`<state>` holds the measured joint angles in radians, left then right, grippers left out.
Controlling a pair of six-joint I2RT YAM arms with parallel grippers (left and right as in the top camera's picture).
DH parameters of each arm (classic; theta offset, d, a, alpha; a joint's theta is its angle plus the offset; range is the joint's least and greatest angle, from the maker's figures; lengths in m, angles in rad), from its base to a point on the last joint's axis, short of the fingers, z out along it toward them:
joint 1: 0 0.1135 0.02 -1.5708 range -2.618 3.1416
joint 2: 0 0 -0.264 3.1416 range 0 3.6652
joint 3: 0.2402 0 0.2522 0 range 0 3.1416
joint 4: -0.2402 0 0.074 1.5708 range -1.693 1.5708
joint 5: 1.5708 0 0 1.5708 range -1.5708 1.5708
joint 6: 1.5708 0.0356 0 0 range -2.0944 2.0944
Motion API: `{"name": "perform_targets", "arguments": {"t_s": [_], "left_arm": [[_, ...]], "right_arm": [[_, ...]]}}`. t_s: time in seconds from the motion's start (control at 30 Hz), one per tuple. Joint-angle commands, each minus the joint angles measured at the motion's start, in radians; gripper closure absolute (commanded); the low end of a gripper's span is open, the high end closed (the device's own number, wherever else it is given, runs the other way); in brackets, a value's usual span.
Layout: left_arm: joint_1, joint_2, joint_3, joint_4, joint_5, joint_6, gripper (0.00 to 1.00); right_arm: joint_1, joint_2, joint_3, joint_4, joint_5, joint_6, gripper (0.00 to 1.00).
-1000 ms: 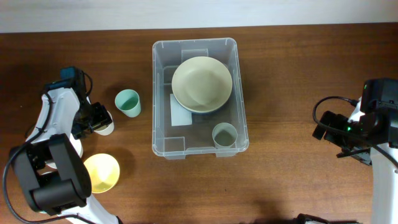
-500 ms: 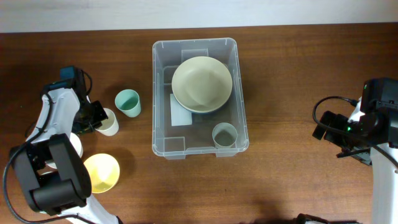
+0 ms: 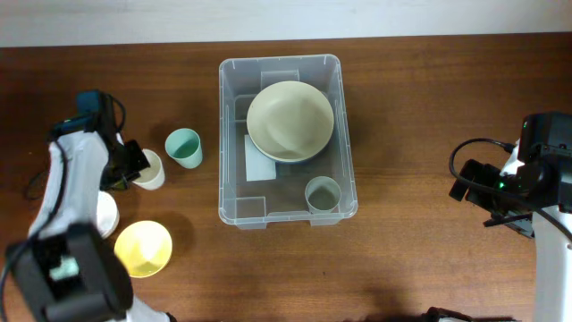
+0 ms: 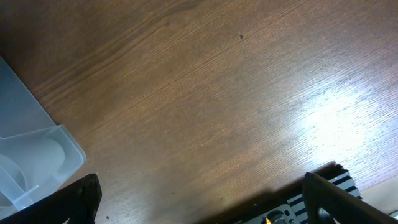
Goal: Pack container
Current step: 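Move the left gripper to the cream cup and grasp it, then carry the cream cup into the container beside the grey cup, release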
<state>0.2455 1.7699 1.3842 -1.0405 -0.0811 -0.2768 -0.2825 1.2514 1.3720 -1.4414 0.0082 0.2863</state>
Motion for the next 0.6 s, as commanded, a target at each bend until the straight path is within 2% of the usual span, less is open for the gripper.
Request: {"name": "perform_targets", "arguments": {"t_s": [0.0,0.07,0.17,0.33,0.57], "left_arm": [[0.003,-0.185,0.048,-0.011,0.107,0.002,0.99],[-0.014,-0.262,0.059,-0.010,0.244,0.023,0.99],[-0.081,-0.343,0.075,-0.011,0.310,0.032,0.99],[-0.317,-0.397,0.127,-0.010,0.290,0.026,1.00],[-0.678,-0.348,0.171,0.067,0.150,-0.069,1.00]], "right_arm": [[0.001,0.001,-0.002,0.002,-0.005,-0.002,0.01],[0.001,0.001,-0.002,0.003,-0.005,-0.002,0.01],[0.001,0.001,-0.002,0.002,-0.005,-0.002,0.01],[0.001,0.001,-0.002,0.002,-0.005,-0.002,0.01],[0.001,0.001,-0.002,0.002,-0.005,-0.002,0.01]]}}
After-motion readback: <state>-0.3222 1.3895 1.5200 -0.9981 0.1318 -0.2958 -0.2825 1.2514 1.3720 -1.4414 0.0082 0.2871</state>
